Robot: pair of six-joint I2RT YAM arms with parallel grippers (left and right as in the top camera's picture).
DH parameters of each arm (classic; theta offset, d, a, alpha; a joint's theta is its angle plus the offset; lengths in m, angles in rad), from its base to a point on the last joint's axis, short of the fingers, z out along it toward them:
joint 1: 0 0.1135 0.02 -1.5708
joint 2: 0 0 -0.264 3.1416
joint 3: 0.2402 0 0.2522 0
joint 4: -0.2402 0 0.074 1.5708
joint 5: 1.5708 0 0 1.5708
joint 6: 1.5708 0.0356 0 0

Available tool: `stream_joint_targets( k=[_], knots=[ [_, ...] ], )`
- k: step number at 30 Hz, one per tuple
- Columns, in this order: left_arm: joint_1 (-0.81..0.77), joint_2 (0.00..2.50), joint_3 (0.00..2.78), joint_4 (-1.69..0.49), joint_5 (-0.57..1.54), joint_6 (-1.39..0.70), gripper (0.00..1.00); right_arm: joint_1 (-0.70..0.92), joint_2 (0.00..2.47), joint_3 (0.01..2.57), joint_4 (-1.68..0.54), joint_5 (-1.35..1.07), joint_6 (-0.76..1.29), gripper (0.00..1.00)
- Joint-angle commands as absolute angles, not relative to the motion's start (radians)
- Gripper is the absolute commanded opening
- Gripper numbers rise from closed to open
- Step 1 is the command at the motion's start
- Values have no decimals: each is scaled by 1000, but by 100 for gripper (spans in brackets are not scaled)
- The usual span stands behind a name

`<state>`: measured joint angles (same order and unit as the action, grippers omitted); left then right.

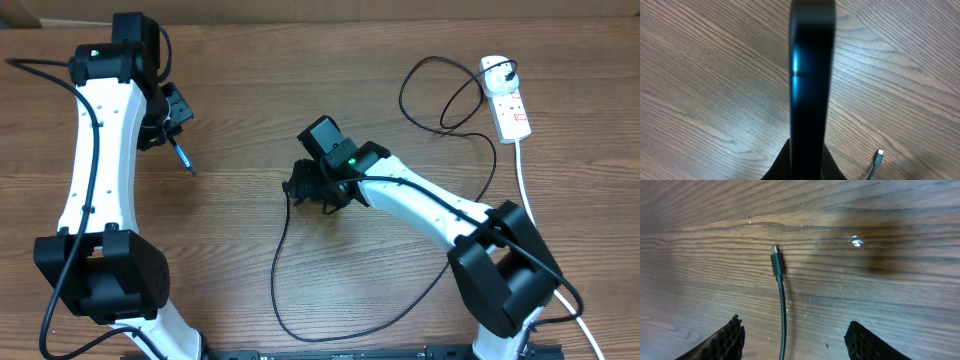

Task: Plug charger to phone and switch on socket
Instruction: 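Release the phone from the right gripper and move it over the cable connector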

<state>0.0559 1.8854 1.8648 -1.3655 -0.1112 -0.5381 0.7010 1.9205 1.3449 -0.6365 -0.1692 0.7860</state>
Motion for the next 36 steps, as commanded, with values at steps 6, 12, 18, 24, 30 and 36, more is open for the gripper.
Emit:
stream_joint_targets(
  k=[6,12,18,24,30,36],
  knots=[
    [66,1887,1868,-1356,-47,-471,4,709,2019,1341,-530,-293,783,59],
    [66,1887,1868,-1356,-25,-471,4,709,2032,1341,-520,-290,782,53],
    [66,1887,1868,-1358,-25,-470,4,709,2077,1341,-488,-291,784,46],
    [66,1887,1868,-1359,-25,-470,4,709,2086,1341,-451,-294,784,41],
    [66,1887,1868,-1349,-24,-471,4,712,2091,1341,-438,-282,783,38],
    [66,1887,1868,-1348,-24,-471,4,714,2100,1341,-431,-283,784,35]
  ],
)
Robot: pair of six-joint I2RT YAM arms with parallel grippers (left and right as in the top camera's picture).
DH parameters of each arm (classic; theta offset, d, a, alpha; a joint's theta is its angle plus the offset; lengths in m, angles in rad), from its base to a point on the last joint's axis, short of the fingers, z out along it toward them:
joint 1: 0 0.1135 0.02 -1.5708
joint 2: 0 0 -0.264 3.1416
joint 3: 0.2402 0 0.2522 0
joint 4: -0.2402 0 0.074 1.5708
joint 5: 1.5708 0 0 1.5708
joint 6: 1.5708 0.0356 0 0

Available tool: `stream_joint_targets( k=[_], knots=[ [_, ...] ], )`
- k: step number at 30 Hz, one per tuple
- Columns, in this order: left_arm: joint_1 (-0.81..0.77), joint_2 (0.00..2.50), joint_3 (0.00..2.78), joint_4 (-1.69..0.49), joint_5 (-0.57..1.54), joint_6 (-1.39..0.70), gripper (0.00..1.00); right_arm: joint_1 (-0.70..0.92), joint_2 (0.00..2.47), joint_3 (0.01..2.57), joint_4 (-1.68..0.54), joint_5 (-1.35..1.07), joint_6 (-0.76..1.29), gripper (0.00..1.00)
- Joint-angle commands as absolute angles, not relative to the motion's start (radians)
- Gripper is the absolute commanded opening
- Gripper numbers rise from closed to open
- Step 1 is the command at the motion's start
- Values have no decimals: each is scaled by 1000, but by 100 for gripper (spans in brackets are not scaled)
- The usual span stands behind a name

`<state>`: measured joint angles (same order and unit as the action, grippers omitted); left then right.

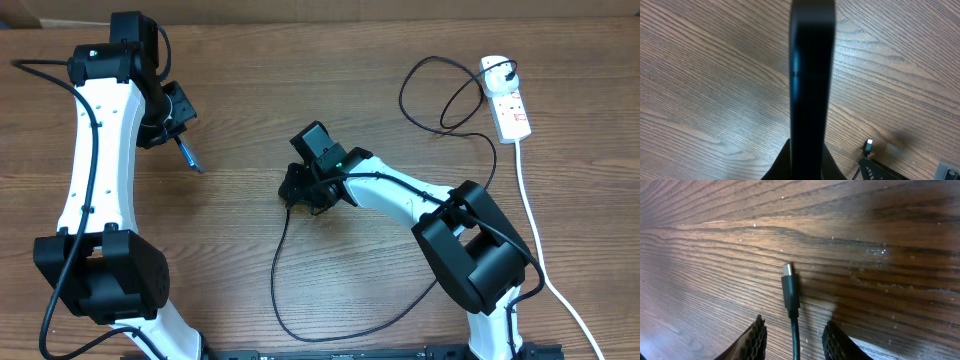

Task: Plug charger to phone and switch on socket
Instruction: 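Release the phone from the right gripper and move it over the cable connector, then lower the right gripper and grasp the black cable's connector end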

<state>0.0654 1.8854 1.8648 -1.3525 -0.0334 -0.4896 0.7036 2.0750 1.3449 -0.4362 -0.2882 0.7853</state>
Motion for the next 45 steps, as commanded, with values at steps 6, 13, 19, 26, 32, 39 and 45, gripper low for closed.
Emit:
stream_joint_targets(
  k=[6,13,19,26,32,39,45],
  knots=[
    [66,1887,1868,-1348,-24,-471,4,718,2127,1341,-431,-292,783,35],
    [66,1887,1868,-1345,-2,-471,4,719,2142,1341,-420,-301,783,29],
    [66,1887,1868,-1345,-3,-471,4,717,2142,1341,-418,-290,779,24],
    [66,1887,1868,-1341,-3,-468,4,717,2142,1341,-403,-290,754,19],
    [66,1887,1868,-1332,-3,-466,4,717,2142,1341,-387,-290,752,19],
    [66,1887,1868,-1325,19,-466,4,717,2143,1341,-382,-289,728,13],
    [65,1887,1868,-1329,28,-448,4,717,2143,1341,-374,-286,728,10]
  ],
)
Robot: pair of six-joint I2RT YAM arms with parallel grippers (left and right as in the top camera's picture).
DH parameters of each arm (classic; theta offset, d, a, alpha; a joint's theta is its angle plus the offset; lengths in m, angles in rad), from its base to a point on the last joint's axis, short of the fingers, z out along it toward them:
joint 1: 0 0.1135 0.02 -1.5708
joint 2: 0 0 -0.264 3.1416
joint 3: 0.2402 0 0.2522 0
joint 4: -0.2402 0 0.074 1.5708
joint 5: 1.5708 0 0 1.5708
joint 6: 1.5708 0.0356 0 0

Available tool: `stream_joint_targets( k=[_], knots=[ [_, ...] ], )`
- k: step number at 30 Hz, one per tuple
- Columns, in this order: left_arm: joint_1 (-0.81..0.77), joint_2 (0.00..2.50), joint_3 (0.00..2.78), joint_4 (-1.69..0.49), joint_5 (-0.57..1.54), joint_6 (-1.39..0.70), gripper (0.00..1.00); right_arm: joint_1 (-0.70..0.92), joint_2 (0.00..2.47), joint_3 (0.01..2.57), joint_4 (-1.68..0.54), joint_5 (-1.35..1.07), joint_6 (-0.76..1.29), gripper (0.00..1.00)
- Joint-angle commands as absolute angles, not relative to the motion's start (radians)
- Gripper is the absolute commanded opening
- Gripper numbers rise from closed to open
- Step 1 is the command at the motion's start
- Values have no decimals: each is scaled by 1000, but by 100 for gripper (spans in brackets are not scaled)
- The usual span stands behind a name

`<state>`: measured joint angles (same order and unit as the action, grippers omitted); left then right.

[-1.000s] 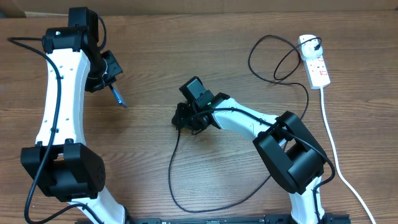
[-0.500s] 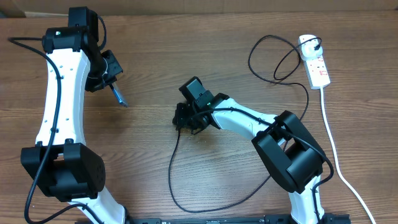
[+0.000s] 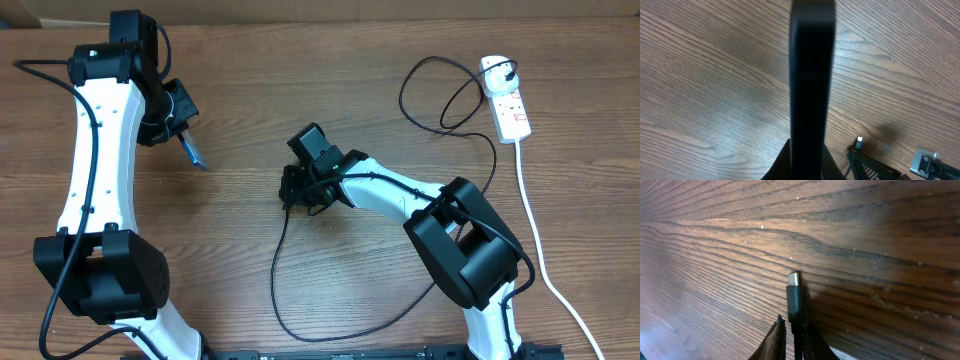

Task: Plug charger to phone and switch on socket
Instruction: 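Lower the right gripper and grasp the black cable's connector end, then lift the connector with the right gripper toward the phone's bottom port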

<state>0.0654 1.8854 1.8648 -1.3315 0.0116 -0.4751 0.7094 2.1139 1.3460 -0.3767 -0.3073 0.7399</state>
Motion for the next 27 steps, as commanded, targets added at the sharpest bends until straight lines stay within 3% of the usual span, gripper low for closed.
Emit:
stream_joint_targets(
  k=[1,11,18,23,27],
  knots=[
    [65,1887,1868,-1330,27,-448,4,717,2143,1341,-373,-282,727,9],
    [65,1887,1867,-1328,145,-339,4,707,2130,1355,-367,-377,694,4],
    [65,1887,1867,-1327,537,-133,4,665,2033,1366,-372,-630,601,4],
    [94,1887,1867,-1287,755,-127,4,620,1940,1366,-383,-862,596,4],
    [160,1887,1867,-1205,1048,-127,4,575,1880,1366,-364,-1149,563,4]
  ],
)
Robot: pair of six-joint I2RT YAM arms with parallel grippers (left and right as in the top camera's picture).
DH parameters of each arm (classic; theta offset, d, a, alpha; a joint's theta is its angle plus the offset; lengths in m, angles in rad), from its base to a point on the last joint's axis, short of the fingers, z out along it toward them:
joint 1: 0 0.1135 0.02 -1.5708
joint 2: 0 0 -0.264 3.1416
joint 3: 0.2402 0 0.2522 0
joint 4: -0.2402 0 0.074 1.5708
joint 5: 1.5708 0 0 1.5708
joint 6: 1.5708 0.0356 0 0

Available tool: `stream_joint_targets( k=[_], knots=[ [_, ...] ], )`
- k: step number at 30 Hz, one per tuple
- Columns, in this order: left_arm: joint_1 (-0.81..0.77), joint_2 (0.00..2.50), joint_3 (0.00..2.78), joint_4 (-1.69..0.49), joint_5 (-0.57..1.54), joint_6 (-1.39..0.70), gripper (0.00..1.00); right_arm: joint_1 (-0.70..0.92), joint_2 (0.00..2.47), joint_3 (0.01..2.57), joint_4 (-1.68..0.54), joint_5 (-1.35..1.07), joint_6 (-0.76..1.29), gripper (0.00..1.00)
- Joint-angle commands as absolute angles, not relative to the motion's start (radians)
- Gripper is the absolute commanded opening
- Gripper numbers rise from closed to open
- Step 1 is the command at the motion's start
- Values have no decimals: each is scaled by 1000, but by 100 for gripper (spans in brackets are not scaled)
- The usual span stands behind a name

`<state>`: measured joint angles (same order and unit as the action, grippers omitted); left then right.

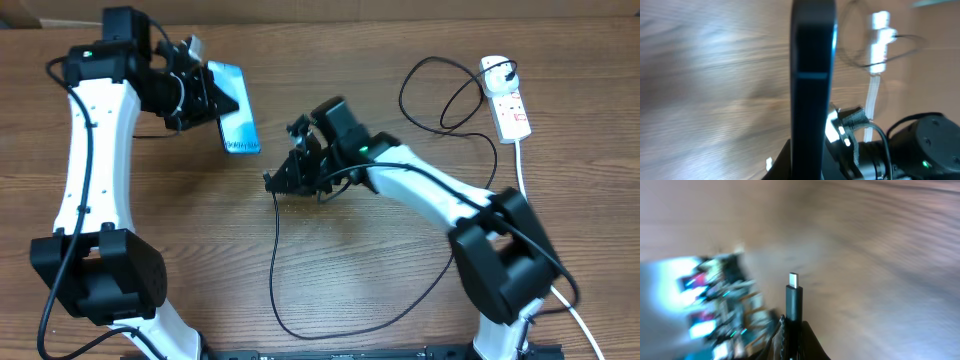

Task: Plug charger to phone and switch on socket
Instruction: 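Lift the connector with the right gripper toward the phone's bottom port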

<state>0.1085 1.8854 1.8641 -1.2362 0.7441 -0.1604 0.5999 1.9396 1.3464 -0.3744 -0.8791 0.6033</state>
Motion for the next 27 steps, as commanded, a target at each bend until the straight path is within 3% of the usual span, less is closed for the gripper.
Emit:
stream_joint_targets(
  k=[1,6,14,23,27],
  knots=[
    [171,1887,1867,-1189,1111,-127,4,568,1874,1366,-360,-1197,564,4],
    [203,1887,1867,-1075,1388,-130,4,538,1872,1366,-346,-1354,564,4],
    [202,1887,1867,-1025,1412,-218,4,515,1872,1366,-202,-1401,638,4],
    [204,1887,1867,-922,1402,-319,4,513,1872,1366,-195,-1188,677,4],
    [206,1887,1867,-906,1249,-412,4,511,1872,1366,-281,-966,680,4]
  ],
)
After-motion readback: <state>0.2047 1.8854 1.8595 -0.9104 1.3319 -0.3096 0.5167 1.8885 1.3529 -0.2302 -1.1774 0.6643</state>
